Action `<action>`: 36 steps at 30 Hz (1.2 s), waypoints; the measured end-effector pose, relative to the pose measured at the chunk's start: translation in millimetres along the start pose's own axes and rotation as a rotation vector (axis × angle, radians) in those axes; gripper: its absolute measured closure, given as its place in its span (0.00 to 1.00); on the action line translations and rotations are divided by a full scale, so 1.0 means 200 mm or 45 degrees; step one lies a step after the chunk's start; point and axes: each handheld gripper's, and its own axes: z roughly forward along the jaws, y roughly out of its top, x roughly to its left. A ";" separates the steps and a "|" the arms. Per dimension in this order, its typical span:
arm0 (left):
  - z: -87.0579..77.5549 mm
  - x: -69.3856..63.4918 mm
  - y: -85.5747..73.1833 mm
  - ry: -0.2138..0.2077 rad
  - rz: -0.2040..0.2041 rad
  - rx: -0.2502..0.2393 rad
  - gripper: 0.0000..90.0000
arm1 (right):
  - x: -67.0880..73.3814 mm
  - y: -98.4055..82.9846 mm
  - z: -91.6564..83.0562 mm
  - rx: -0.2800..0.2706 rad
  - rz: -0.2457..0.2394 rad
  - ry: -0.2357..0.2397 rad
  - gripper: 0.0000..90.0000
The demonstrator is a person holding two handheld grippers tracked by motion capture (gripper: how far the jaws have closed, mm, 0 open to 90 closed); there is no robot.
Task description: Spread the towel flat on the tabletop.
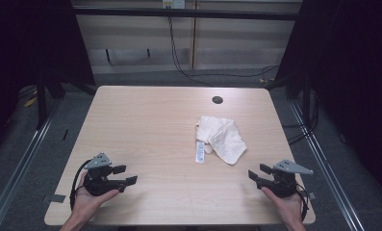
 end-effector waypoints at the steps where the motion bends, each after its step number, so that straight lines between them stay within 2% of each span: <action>1: 0.00 0.00 0.00 -0.009 -0.004 -0.002 0.37 | 0.00 0.00 0.00 0.005 -0.001 0.003 0.47; 5: 0.00 0.00 0.00 -0.027 -0.006 -0.014 0.39 | 0.00 0.01 0.00 0.035 -0.009 0.020 0.48; 7: 0.00 0.01 0.00 -0.023 -0.009 -0.026 0.40 | 0.00 0.01 0.01 0.042 0.015 0.044 0.48; 10: 0.00 0.01 0.00 -0.027 -0.014 -0.034 0.40 | 0.00 0.01 0.01 0.055 0.019 0.067 0.46; 13: -0.01 0.00 0.00 -0.068 -0.007 -0.055 0.39 | 0.01 0.01 0.01 0.059 0.016 0.071 0.44; 15: -0.01 0.00 0.00 -0.064 0.006 -0.066 0.39 | 0.01 0.02 0.01 0.060 0.006 0.078 0.44; 16: -0.01 -0.01 0.00 -0.041 0.039 -0.068 0.44 | 0.02 0.02 0.01 0.063 0.008 0.081 0.43; 17: -0.01 -0.01 0.00 -0.041 0.039 -0.068 0.44 | 0.03 0.02 0.01 0.067 -0.001 0.082 0.43; 18: -0.01 -0.01 0.00 -0.007 0.072 -0.071 0.44 | 0.03 0.02 0.01 0.065 -0.008 0.085 0.42; 23: 0.00 -0.01 0.00 -0.021 0.079 -0.068 0.43 | 0.06 0.04 0.03 0.050 -0.020 0.098 0.39; 27: 0.02 -0.02 0.01 -0.015 0.099 -0.048 0.44 | 0.07 0.07 0.06 0.070 -0.027 0.144 0.40; 31: 0.02 -0.04 0.04 -0.014 0.132 -0.067 0.44 | 0.09 0.11 0.09 0.065 -0.063 0.168 0.42; 32: 0.02 -0.04 0.04 -0.028 0.138 -0.062 0.44 | 0.09 0.13 0.09 0.061 -0.078 0.168 0.42; 34: 0.02 -0.05 0.05 -0.055 0.125 -0.070 0.42 | 0.10 0.16 0.11 0.064 -0.096 0.175 0.41; 36: 0.03 -0.04 0.06 -0.039 0.105 -0.048 0.39 | 0.11 0.20 0.13 0.049 -0.099 0.177 0.40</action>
